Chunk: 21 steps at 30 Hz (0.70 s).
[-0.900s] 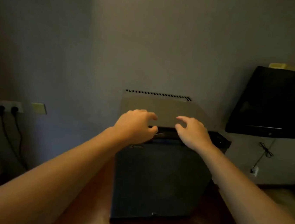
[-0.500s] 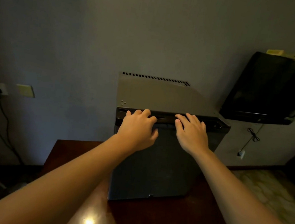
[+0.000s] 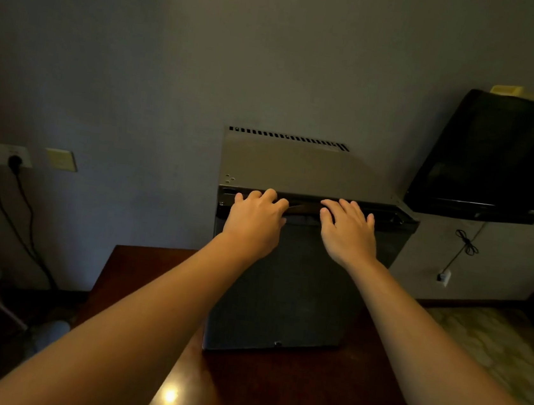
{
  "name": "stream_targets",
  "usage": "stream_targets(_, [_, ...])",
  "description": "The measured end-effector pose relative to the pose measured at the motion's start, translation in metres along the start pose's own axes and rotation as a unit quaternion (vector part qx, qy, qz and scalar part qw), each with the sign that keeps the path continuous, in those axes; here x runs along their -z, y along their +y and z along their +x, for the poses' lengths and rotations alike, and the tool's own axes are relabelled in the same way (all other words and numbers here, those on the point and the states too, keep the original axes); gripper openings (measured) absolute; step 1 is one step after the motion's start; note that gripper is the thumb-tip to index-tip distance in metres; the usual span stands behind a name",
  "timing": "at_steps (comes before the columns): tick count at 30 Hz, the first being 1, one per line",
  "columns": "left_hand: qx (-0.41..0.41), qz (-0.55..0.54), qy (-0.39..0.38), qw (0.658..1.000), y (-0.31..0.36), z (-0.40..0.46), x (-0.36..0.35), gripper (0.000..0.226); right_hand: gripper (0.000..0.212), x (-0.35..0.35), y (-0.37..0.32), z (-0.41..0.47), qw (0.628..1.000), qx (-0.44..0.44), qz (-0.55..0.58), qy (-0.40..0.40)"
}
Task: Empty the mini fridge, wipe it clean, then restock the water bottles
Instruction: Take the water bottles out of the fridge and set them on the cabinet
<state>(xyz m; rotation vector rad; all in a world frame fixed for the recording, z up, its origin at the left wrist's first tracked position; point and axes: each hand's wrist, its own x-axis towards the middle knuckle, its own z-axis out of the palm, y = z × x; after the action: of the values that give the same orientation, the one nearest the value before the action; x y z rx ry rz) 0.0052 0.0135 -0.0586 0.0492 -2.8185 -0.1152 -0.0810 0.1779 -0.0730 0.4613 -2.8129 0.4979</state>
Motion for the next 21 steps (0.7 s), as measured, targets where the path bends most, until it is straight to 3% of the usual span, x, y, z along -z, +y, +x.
stream_targets(7, [0.006, 0.058, -0.031, 0.998, 0.031, -0.033, 0.013, 0.052, 0.041, 0.009, 0.013, -0.024, 0.998, 0.039, 0.040, 0.008])
stream_targets(11, [0.005, 0.075, -0.026, 0.997, 0.053, -0.053, 0.025, 0.045, 0.041, 0.020, 0.022, -0.040, 0.995, 0.053, 0.085, -0.017])
stream_targets(15, [-0.006, 0.027, -0.022, 0.999, 0.075, -0.083, 0.040, 0.038, 0.039, 0.037, 0.030, -0.060, 0.989, 0.043, 0.136, -0.032])
stream_targets(21, [0.007, -0.079, 0.030, 0.996, 0.091, -0.128, 0.064, 0.032, 0.040, 0.064, 0.046, -0.088, 0.989, 0.049, 0.127, -0.061])
